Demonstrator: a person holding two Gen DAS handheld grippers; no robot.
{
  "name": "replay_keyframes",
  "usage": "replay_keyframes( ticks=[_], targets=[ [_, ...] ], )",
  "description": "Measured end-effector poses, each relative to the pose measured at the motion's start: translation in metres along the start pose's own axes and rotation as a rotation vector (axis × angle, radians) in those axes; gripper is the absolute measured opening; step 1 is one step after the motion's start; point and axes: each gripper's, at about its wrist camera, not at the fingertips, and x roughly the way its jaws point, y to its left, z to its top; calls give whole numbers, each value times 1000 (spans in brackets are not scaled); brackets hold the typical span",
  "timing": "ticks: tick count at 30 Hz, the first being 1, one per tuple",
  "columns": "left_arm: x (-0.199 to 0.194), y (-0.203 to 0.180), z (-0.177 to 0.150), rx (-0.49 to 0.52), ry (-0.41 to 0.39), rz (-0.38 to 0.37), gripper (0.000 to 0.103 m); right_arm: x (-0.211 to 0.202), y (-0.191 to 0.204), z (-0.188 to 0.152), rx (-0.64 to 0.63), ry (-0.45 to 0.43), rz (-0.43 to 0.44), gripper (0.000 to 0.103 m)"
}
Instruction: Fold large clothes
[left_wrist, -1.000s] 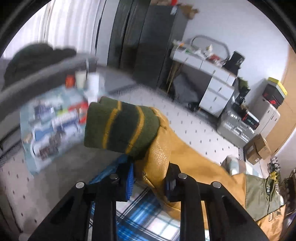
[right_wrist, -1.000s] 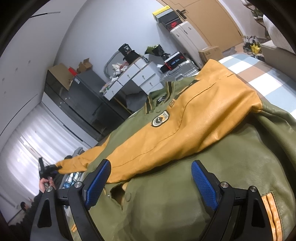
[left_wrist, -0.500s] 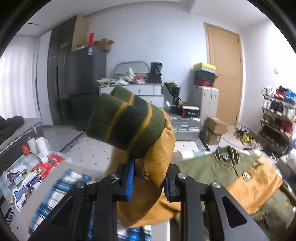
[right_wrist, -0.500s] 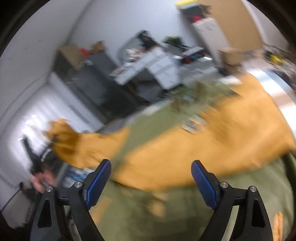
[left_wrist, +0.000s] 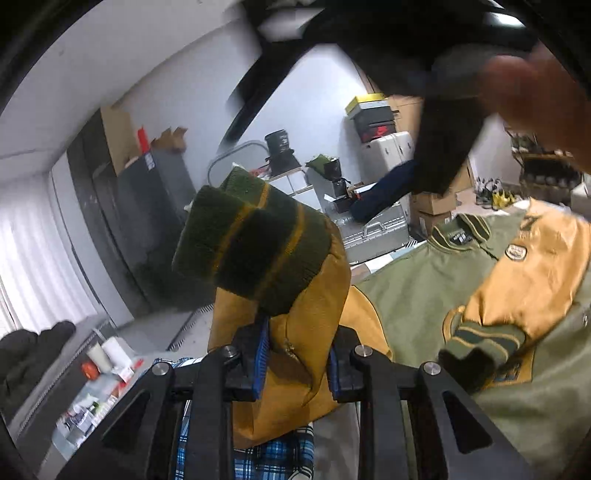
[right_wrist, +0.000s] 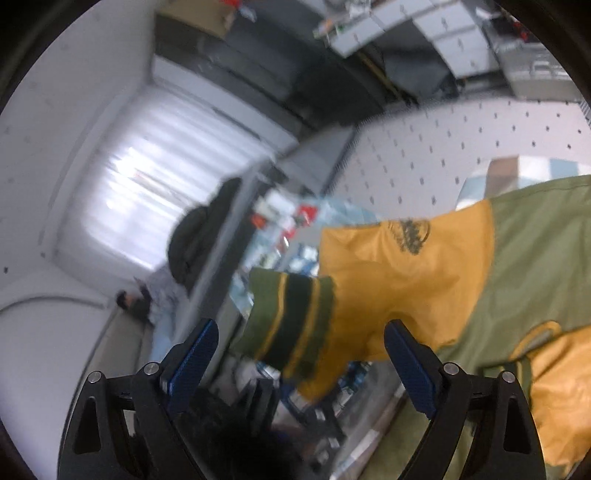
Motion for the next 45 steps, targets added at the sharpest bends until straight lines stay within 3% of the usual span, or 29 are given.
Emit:
replay_keyframes(
  ticks=[1,4,6,10,14,17,23,29,34,39,43,45],
  targets=[
    [-1,0,-1,9,-5,-2,20,10,-1,3,12,15,-17,78],
    [1,2,-3,16,14,-9,20,26,-5,-1,11,43,-73,61],
    [1,3,-5,12,20,3,20,26,-6,-4,-14,20,-116,36],
    [-3,4,7,-13,11,-2,19,8,-7,-12,-90,-41,-101,23],
    [-14,-7,32,-7,-11,19,19,-25,-11,-12,-58,-119,-39,21],
    [-26,-15,56,-64,-33,-23,19,-63,-5,-18,-121,-187,-13,20],
    [-40,-48,115,-114,-82,-142,19,-149,-22,-29,-105,-333,64,19],
    [-43,-106,170,-133,-69,-327,19,-229,-66,-43,-64,-442,59,19],
    [-27,-175,190,-112,6,-457,19,-280,-130,-71,41,-517,15,19],
    [-5,-239,175,-14,140,-578,21,-295,-232,-104,239,-529,23,19],
    [0,-248,153,12,264,-724,23,-289,-324,-136,437,-534,5,19],
    [-5,-245,147,44,295,-759,24,-282,-357,-148,508,-521,0,19]
  ],
)
